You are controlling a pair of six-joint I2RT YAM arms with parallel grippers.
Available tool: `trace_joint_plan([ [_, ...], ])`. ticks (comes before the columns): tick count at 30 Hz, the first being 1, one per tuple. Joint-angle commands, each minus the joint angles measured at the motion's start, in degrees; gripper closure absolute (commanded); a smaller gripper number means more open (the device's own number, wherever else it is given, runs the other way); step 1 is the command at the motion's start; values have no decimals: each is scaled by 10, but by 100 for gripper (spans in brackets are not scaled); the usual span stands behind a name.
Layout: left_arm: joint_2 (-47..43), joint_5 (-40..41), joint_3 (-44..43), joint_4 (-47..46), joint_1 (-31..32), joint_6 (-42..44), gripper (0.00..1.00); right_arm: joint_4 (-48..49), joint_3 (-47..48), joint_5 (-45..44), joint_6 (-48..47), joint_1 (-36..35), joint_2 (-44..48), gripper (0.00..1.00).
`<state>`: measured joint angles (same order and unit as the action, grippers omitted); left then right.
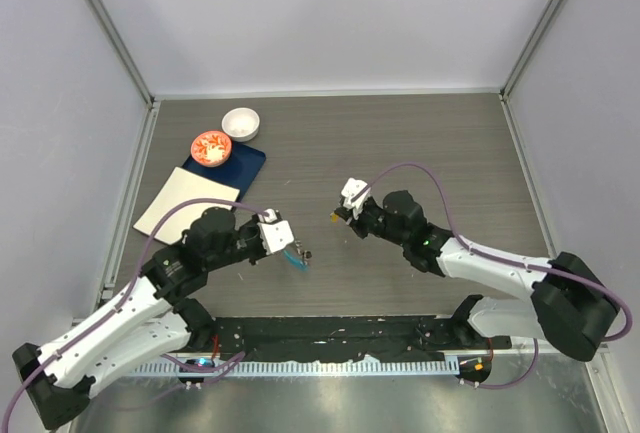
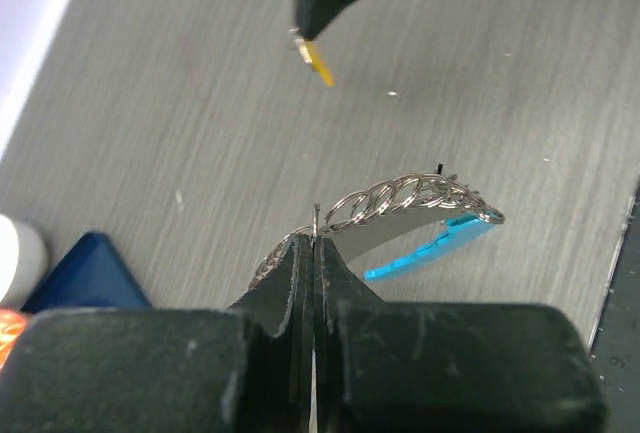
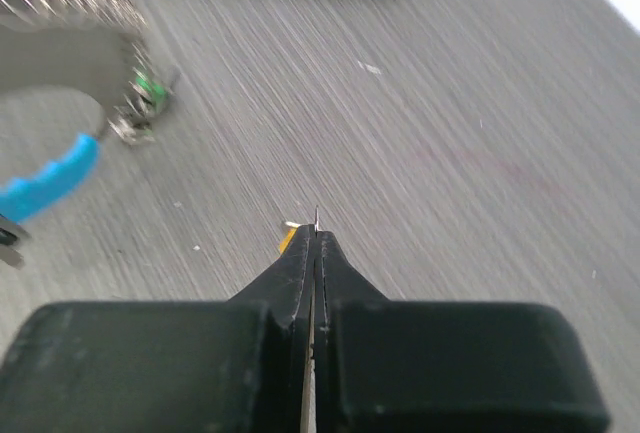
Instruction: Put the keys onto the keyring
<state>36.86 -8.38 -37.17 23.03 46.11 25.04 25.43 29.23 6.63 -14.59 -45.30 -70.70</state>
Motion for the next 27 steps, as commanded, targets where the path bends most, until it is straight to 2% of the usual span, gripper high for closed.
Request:
trace_joint_plan([
  [1,30,-112,-40,-33,1,54,100,-88,60,67,-61,-17,50,99],
  [6,88,-194,-67,-46,0,78,100,-175,96,69,-88,-40,107,99],
  [12,128,-227,-83,-76,0,95,100,-244,129,25,-100,-74,151,99],
  [22,109,-224,-51,-200,0,43,100,-369,194,-6,-86,-99,193,99],
  [27,109,-214,-49,-212,1,43,100,-384,209,3,-108,-100,192,99],
])
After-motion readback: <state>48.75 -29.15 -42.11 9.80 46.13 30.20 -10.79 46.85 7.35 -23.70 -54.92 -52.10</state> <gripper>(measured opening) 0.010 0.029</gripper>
